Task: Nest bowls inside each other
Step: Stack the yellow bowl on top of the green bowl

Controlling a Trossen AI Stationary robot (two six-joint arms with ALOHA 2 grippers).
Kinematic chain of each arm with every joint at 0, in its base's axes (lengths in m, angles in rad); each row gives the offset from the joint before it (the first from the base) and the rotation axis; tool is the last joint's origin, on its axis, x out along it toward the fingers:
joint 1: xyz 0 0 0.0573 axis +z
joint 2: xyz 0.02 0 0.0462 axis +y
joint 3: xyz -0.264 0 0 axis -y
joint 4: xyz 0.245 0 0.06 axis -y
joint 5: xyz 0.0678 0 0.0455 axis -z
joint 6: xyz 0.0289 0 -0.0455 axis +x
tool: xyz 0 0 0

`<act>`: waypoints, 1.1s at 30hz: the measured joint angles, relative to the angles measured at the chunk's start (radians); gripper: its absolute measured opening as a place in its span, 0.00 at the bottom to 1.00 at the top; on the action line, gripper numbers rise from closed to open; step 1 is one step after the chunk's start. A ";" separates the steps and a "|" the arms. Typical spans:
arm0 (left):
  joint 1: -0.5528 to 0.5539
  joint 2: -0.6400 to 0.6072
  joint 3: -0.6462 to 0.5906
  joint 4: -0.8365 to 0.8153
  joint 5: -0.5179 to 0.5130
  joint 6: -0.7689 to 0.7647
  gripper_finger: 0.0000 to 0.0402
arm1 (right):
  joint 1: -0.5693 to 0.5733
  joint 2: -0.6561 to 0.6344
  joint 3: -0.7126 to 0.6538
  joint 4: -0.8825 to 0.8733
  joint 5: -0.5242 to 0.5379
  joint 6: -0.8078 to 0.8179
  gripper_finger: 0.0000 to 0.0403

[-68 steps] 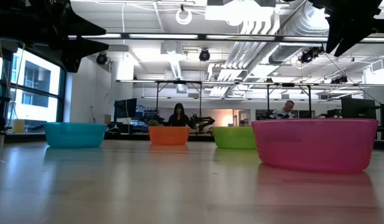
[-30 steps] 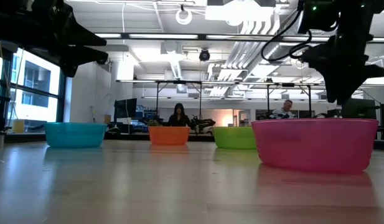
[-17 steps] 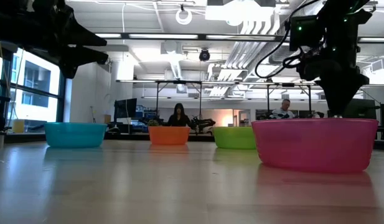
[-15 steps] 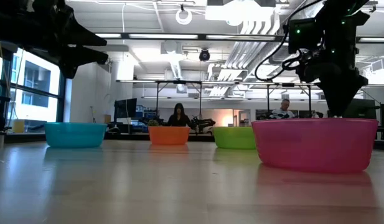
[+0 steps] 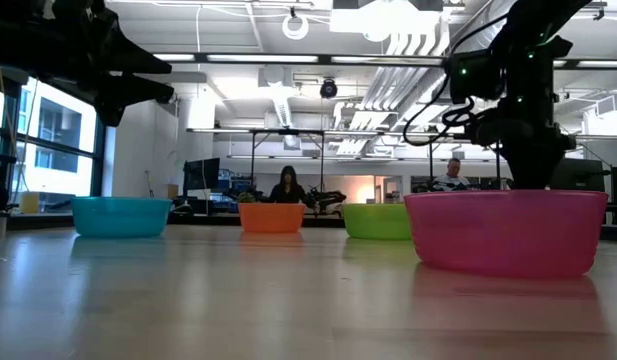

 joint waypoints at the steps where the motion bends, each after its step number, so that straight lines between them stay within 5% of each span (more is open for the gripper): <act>1: 0.000 0.000 0.000 0.000 -0.001 0.001 0.45 | 0.000 0.009 0.000 0.001 0.000 -0.008 0.27; 16: 0.000 0.001 0.000 0.000 -0.024 0.008 0.45 | 0.000 0.179 0.000 0.047 0.009 -0.043 0.26; 25: 0.000 0.001 0.000 0.000 -0.024 0.008 0.45 | 0.001 0.162 0.000 0.050 0.002 -0.021 0.02; 33: 0.000 0.001 0.000 0.000 -0.025 0.008 0.45 | 0.001 0.153 0.002 0.053 -0.052 0.012 0.01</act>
